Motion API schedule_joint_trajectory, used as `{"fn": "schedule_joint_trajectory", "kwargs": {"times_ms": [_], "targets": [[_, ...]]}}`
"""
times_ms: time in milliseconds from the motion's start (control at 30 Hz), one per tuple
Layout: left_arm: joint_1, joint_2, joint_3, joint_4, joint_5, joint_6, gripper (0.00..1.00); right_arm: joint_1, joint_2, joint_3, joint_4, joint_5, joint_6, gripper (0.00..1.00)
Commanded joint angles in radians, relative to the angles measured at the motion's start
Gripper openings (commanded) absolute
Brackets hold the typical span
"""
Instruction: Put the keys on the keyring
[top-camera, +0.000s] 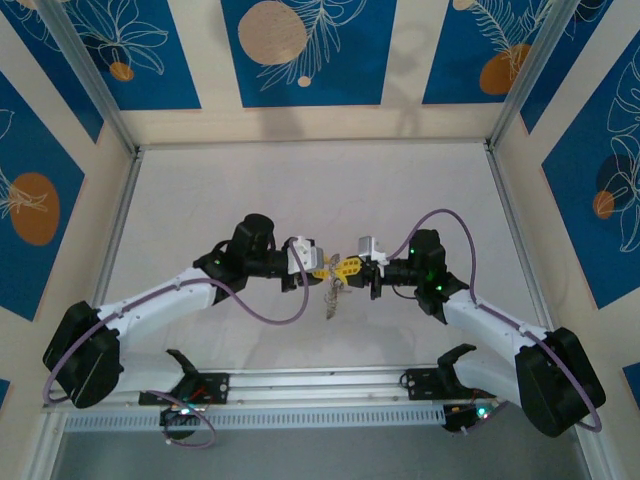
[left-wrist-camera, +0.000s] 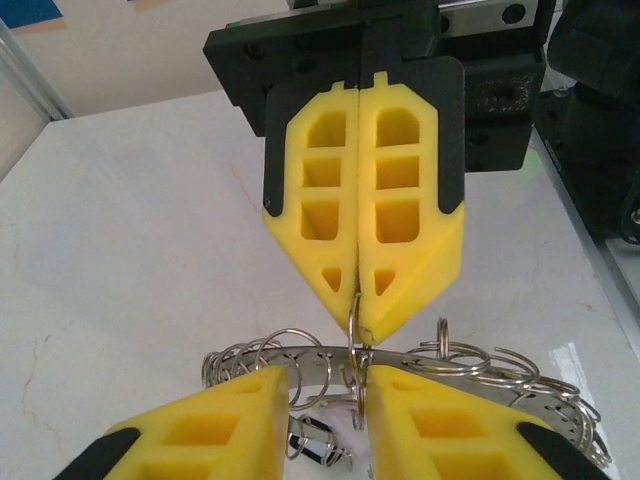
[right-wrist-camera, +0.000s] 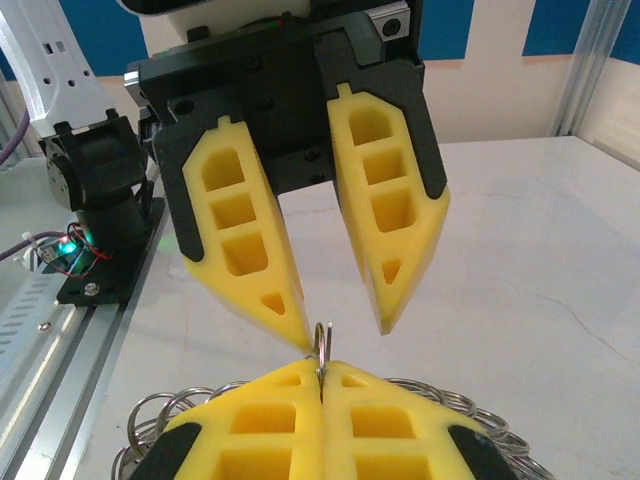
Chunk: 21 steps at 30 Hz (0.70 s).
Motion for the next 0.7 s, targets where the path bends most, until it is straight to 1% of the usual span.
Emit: {"fn": "schedule_joint_trajectory", "kwargs": {"times_ms": [0, 233, 333, 433, 533, 667], "targets": [[0.005, -0.002, 0.008, -0.003, 0.059, -0.015, 0.25, 0.011, -0.014, -0.008, 0.044, 0.02, -0.022, 0.0], [0.005, -0.001, -0.004, -0.017, 0.053, 0.0, 0.24, 0.015, -0.016, -0.011, 0.06, 0.028, -0.018, 0.0], [0.005, 0.003, -0.005, -0.012, 0.052, -0.001, 0.17, 0.018, -0.015, -0.013, 0.058, 0.028, -0.022, 0.0], [0.006, 0.001, 0.0, -0.013, 0.039, 0.003, 0.04, 0.025, -0.016, -0.009, 0.029, 0.035, -0.042, 0.0], [0.005, 0.003, 0.025, -0.066, 0.023, 0.035, 0.0, 0.031, -0.025, -0.004, -0.007, 0.047, -0.071, 0.0], [-0.003, 0.002, 0.069, -0.171, -0.013, 0.088, 0.0, 0.04, -0.048, 0.012, -0.09, 0.087, -0.119, 0.0]]}}
